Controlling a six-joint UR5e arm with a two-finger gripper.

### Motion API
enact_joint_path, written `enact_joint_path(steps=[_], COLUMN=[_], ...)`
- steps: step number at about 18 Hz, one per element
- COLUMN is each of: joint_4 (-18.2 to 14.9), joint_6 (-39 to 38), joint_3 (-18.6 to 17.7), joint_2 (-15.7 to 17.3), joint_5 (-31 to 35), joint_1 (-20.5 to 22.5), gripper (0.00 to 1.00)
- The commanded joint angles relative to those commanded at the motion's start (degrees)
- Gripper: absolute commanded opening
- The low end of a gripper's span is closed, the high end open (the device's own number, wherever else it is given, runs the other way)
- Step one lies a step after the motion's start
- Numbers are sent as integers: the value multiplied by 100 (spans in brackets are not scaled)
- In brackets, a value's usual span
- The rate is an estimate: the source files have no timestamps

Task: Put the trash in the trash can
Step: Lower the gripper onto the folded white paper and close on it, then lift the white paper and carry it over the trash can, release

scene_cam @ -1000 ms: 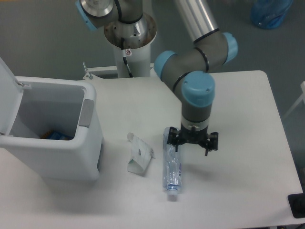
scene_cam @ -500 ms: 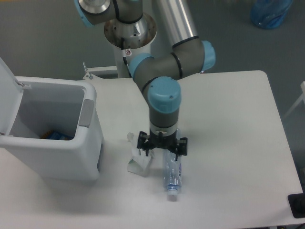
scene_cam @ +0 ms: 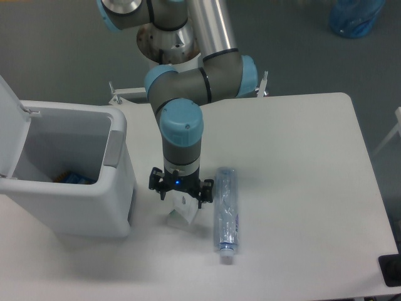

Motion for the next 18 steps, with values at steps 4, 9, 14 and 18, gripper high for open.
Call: enact_joint_path(steps=[4, 9, 14, 18], joint_4=[-17, -26, -35, -35], joint_6=[-9, 18, -17, -35], joint_3=[9, 44, 106, 316], joint_2=[-53, -27, 165, 535], joint_5=[44, 27, -341, -1070], joint_1=[-17, -9, 87, 368], gripper=[0, 0, 0, 0])
